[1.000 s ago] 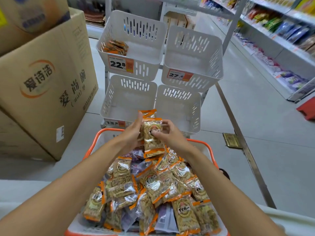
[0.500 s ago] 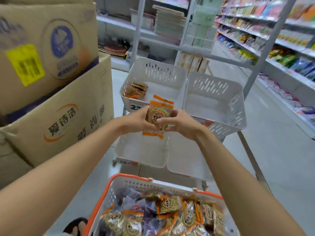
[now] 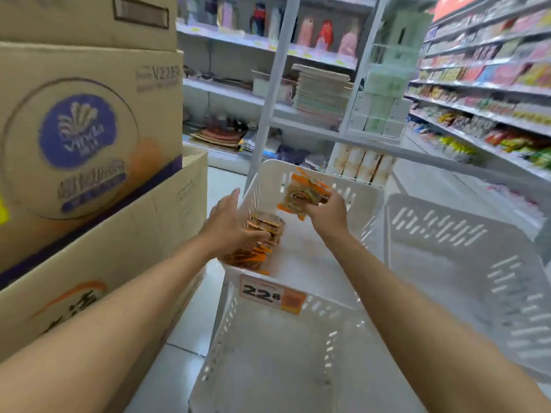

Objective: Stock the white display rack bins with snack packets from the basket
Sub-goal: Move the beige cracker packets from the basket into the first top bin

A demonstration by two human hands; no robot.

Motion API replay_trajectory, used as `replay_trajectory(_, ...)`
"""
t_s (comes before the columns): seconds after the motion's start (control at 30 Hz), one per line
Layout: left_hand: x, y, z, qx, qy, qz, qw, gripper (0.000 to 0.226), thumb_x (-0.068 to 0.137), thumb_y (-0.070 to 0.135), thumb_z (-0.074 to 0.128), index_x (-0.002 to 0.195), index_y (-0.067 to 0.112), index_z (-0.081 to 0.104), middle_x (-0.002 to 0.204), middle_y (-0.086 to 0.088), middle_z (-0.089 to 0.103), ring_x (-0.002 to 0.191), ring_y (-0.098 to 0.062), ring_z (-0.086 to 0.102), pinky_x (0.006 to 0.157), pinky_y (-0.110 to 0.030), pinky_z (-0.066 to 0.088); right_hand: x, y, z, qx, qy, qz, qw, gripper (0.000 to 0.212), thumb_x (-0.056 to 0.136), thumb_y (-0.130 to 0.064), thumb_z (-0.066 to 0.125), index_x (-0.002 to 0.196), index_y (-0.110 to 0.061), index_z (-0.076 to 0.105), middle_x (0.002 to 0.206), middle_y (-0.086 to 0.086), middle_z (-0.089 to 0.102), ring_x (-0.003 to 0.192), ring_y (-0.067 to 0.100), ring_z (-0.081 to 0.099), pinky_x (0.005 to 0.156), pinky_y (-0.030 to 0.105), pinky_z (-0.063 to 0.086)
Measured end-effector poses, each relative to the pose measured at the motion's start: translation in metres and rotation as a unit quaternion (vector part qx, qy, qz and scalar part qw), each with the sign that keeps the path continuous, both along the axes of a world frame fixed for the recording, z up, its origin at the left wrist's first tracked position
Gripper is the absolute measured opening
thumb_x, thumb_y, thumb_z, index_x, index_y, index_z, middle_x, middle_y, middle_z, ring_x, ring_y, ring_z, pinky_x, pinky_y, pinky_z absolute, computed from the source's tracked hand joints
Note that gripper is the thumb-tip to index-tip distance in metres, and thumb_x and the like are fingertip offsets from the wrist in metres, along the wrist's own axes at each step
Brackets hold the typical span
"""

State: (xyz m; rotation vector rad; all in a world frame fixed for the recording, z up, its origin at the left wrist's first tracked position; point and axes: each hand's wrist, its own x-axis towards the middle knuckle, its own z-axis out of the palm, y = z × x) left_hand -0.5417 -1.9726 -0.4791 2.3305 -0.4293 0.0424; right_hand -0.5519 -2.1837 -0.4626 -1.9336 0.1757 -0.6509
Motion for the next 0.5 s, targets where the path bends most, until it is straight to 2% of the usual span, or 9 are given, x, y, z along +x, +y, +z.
replay_trajectory(0.07, 0.01, 0.003, -0.01, -0.041, 0.022, -0.023, 0.999, 0.12, 0.07, 0.049, 0.084, 0.159, 0.018, 0.008, 0.164, -0.005, 0.017, 0.149, -0.025, 0.02, 0.119, -0.041, 0.024, 0.018, 0.004, -0.013, -0.03, 0.042, 0.056, 0.997, 0.038, 0.076, -0.005, 0.081, 0.111, -0.012, 0.069, 0.1, 0.003, 0.072, 0.087, 0.011, 0.067, 0.069, 0.012, 0.052)
replay_trajectory(0.13, 0.015, 0.004, -0.016, -0.081, 0.035, -0.046, 0.995, 0.119, 0.066, 0.058, 0.084, 0.157, 0.025, 0.015, 0.16, -0.002, 0.028, 0.144, -0.023, 0.033, 0.116, -0.041, 0.032, 0.024, 0.006, -0.02, -0.03, 0.131, 0.155, 0.979, 0.056, 0.077, -0.014, 0.083, 0.128, -0.014, 0.059, 0.118, 0.004, 0.068, 0.102, 0.013, 0.065, 0.071, 0.006, 0.047)
replay_trajectory(0.2, 0.017, 0.005, -0.02, -0.117, 0.039, -0.055, 0.991, 0.113, 0.059, 0.069, 0.081, 0.152, 0.033, 0.028, 0.147, 0.002, 0.048, 0.129, -0.02, 0.051, 0.107, -0.042, 0.045, 0.027, 0.004, -0.021, 0.002, 0.178, 0.214, 0.96, 0.084, 0.074, -0.033, 0.084, 0.145, -0.016, 0.043, 0.132, -0.001, 0.059, 0.115, 0.011, 0.058, 0.086, 0.012, 0.046)
replay_trajectory(0.23, 0.017, 0.005, -0.022, -0.133, 0.039, -0.061, 0.988, 0.105, 0.062, 0.065, 0.082, 0.149, 0.033, 0.033, 0.14, 0.004, 0.054, 0.121, -0.016, 0.057, 0.1, -0.037, 0.049, 0.028, 0.004, -0.022, 0.008, 0.177, 0.219, 0.96, 0.089, 0.074, -0.04, 0.083, 0.147, -0.017, 0.039, 0.136, -0.003, 0.055, 0.119, 0.011, 0.055, 0.093, 0.017, 0.046)
replay_trajectory(0.27, 0.015, 0.005, -0.022, -0.147, 0.04, -0.066, 0.986, 0.094, 0.068, 0.056, 0.083, 0.147, 0.032, 0.036, 0.134, 0.006, 0.057, 0.115, -0.012, 0.059, 0.093, -0.029, 0.05, 0.028, 0.005, -0.021, 0.001, 0.167, 0.21, 0.963, 0.084, 0.076, -0.043, 0.081, 0.146, -0.018, 0.041, 0.136, -0.004, 0.054, 0.12, 0.011, 0.054, 0.095, 0.021, 0.046)
replay_trajectory(0.33, 0.014, 0.004, -0.021, -0.159, 0.032, -0.066, 0.984, 0.08, 0.077, 0.041, 0.081, 0.145, 0.029, 0.04, 0.127, 0.008, 0.06, 0.106, -0.004, 0.06, 0.078, -0.016, 0.046, 0.029, 0.011, -0.02, -0.045, 0.142, 0.173, 0.973, 0.056, 0.087, -0.036, 0.073, 0.134, -0.017, 0.051, 0.127, -0.003, 0.058, 0.112, 0.011, 0.058, 0.086, 0.017, 0.047)
replay_trajectory(0.4, 0.014, 0.004, -0.02, -0.165, 0.025, -0.059, 0.984, 0.08, 0.078, 0.04, 0.08, 0.146, 0.028, 0.039, 0.127, 0.006, 0.059, 0.105, -0.007, 0.06, 0.074, -0.015, 0.044, 0.03, 0.018, -0.021, -0.06, 0.133, 0.158, 0.977, 0.039, 0.091, -0.03, 0.069, 0.126, -0.018, 0.054, 0.118, -0.001, 0.061, 0.103, 0.012, 0.059, 0.074, 0.013, 0.046)
replay_trajectory(0.5, 0.011, 0.004, -0.018, -0.168, 0.039, -0.05, 0.984, 0.084, 0.077, 0.043, 0.079, 0.148, 0.027, 0.037, 0.134, 0.002, 0.057, 0.114, -0.017, 0.059, 0.08, -0.02, 0.047, 0.029, 0.021, -0.025, -0.053, 0.118, 0.127, 0.983, 0.043, 0.088, -0.029, 0.073, 0.125, -0.016, 0.055, 0.113, -0.003, 0.058, 0.101, 0.013, 0.059, 0.072, 0.015, 0.047)
